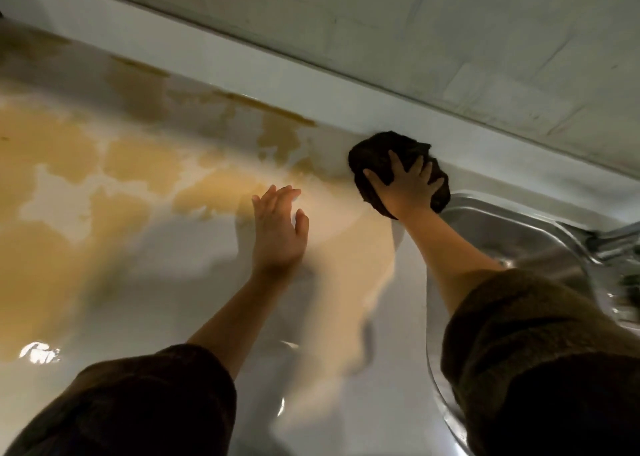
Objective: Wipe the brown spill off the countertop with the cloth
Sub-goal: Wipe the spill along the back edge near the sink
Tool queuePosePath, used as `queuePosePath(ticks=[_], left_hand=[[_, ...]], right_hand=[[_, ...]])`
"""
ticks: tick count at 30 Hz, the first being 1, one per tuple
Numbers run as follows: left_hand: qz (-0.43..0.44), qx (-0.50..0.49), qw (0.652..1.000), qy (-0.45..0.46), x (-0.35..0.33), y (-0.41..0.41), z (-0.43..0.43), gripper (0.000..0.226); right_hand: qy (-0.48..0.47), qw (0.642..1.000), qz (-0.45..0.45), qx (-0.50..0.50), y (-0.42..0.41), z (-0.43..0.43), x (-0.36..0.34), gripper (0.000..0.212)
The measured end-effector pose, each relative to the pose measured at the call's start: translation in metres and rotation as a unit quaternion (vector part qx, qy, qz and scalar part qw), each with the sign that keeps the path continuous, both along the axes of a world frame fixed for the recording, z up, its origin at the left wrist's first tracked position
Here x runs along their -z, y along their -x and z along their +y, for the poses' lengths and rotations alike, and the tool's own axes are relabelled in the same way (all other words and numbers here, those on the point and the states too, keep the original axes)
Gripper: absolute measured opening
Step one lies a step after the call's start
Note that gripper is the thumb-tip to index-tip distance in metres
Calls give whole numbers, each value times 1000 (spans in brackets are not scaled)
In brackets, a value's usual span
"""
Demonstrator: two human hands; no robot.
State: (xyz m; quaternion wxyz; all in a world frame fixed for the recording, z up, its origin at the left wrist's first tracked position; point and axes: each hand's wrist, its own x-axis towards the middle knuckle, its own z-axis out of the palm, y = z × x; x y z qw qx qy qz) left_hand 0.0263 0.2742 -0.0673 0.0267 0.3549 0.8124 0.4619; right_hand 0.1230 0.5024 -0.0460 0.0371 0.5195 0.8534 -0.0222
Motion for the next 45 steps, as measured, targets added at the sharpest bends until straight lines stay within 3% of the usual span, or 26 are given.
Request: queuePosePath(ticks=[4,9,16,21,26,32,40,45], left_hand=[[-29,-12,999,-18,-1,-3,0,40],[-27,-23,999,-26,-5,-4,-1,38],[-8,-10,1000,-6,-4,0,-4,39],[-22,-12,1000,-11,-8,-3,-3,38],[-39,-9,999,-29,-6,-2,-2,38],[-41,-26,998,-36,-8,-3,-3,39],[-40,-19,998,-32,-6,-1,-4,43],[-50,-29,997,-46,-6,-3,-5,41]], right_hand=[[-6,1000,1,15,44,-15,1,86],[-9,998,7,-69,84,-37,5,78],[-9,975,16,-219,36,-34,7,74],[-21,984,17,-177,4,-27,8,79],[-21,994,1,-106,49,-34,6,79],[-11,990,17,-137,99,-43,3,78],[-17,963,5,-270,55,-49,6,77],[-22,972,5,-232,54,-43,9,70]])
